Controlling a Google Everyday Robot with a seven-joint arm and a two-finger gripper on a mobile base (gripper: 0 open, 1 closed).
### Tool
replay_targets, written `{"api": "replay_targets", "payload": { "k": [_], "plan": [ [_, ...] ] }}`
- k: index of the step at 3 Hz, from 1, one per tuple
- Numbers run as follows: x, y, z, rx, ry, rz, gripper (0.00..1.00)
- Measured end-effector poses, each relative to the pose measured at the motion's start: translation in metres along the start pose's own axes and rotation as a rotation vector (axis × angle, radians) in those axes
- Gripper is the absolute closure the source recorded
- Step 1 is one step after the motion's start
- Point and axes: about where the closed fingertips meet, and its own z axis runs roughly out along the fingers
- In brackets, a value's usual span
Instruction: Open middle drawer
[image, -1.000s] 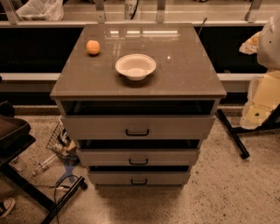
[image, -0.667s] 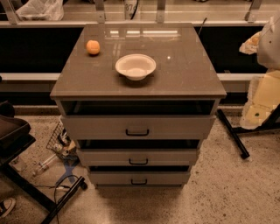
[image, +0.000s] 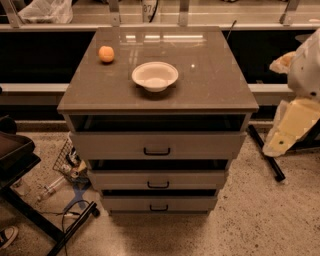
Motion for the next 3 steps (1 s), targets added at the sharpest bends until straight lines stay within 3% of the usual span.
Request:
{"api": "replay_targets", "payload": {
  "k": [1, 2, 3],
  "plan": [
    [0.014, 0.037, 0.045, -0.021, -0.118, 0.011, 0.00],
    [0.033, 0.079, 0.110, -0.066, -0.251, 0.040, 0.00],
    [0.040, 0.098, 0.171, -0.040, -0.379, 0.049, 0.00]
  ]
}}
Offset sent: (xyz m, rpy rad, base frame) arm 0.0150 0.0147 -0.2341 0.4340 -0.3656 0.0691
